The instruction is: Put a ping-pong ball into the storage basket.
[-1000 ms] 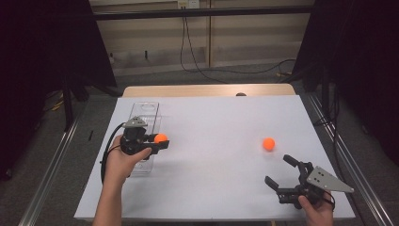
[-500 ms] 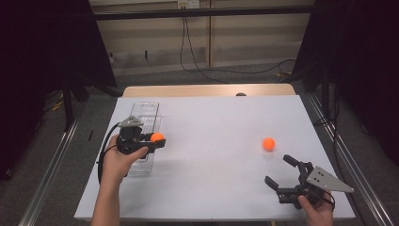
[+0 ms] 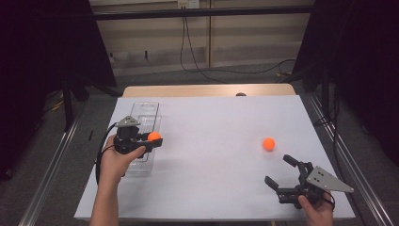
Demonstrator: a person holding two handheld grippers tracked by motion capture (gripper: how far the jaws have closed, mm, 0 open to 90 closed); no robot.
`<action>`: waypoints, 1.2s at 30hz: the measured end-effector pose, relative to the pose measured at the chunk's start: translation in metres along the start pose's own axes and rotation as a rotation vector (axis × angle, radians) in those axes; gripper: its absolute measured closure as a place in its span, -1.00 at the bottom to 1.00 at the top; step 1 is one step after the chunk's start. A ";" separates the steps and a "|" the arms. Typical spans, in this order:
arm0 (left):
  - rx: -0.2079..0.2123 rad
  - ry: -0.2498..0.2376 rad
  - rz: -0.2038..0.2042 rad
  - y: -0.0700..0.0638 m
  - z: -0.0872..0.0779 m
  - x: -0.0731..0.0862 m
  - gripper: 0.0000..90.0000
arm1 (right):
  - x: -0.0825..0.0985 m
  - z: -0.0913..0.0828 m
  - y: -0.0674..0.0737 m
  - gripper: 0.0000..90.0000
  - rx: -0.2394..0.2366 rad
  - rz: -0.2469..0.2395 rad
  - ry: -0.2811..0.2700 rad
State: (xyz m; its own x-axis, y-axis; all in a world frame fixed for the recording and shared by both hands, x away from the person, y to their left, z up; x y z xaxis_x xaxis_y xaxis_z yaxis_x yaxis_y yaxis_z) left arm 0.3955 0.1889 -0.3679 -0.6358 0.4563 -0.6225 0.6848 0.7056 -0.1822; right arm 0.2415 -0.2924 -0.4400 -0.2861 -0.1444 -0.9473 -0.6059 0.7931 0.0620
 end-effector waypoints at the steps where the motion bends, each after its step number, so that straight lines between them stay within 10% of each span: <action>1: -0.009 0.001 0.001 0.001 -0.001 0.000 0.13 | 0.000 0.000 0.000 -0.98 0.000 0.001 0.000; 36: -0.084 -0.021 -0.042 0.016 -0.013 0.008 0.13 | 0.000 0.000 0.000 -0.98 0.000 0.002 0.000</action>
State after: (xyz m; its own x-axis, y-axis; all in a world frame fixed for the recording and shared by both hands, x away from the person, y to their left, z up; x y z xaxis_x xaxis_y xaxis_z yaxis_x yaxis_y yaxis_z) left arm 0.3971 0.2111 -0.3663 -0.6551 0.4149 -0.6314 0.6250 0.7672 -0.1443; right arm 0.2416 -0.2926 -0.4400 -0.2876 -0.1427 -0.9470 -0.6052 0.7935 0.0642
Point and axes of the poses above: each handheld gripper's, and its own axes: z roughly forward along the jaws, x roughly out of its underside, y roughly to its left, the point moved 1 cm from there along z, roughly forward along the jaws, and after that the axes turned 12 degrees about y, right-handed, at the moved point
